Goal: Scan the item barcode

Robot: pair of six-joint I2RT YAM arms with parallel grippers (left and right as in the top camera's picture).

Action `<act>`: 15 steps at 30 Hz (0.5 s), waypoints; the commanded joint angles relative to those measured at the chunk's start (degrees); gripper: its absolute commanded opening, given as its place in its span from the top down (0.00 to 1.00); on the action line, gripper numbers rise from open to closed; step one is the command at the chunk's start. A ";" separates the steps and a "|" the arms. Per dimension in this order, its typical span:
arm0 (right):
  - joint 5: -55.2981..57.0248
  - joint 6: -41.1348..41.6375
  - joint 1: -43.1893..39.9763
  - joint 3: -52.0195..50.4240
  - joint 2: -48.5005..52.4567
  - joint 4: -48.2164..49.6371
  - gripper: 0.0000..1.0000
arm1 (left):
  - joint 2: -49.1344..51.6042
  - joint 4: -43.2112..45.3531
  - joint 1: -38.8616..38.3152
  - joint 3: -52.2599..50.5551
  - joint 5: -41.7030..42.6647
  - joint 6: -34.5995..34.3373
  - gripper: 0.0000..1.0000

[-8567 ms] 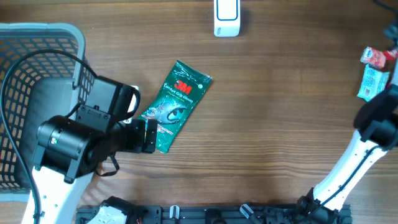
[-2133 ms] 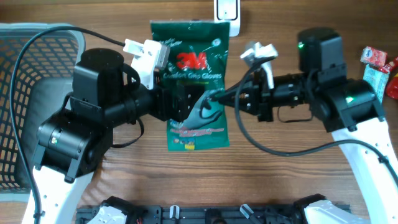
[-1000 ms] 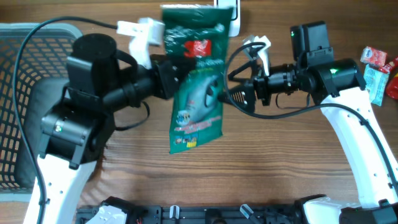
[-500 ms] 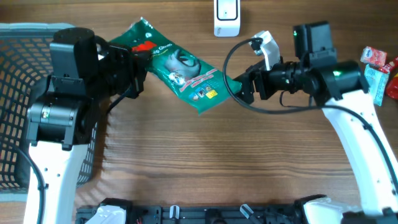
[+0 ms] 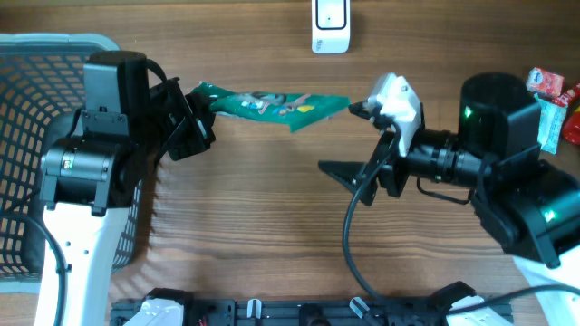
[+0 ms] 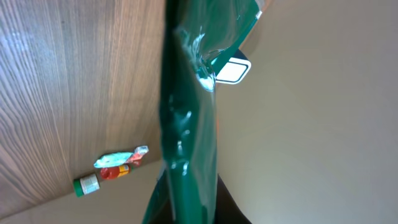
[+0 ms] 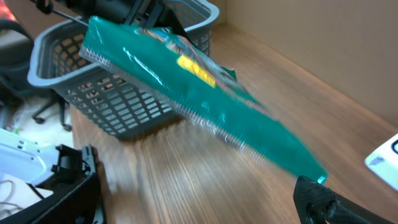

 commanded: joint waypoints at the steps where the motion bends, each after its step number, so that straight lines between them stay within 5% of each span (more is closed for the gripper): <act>1: 9.14 -1.16 3.54 0.15 -1.01 1.55 0.00 | 0.42 -0.59 0.00 0.33 -1.25 -7.48 0.96; 7: 18.21 -6.10 10.73 0.15 -0.59 8.85 0.00 | 0.98 -4.87 0.00 0.33 -4.90 -6.10 0.96; 15: 29.49 -8.87 18.08 0.17 9.44 9.84 0.00 | 4.94 -8.22 0.00 0.33 -10.58 5.99 0.96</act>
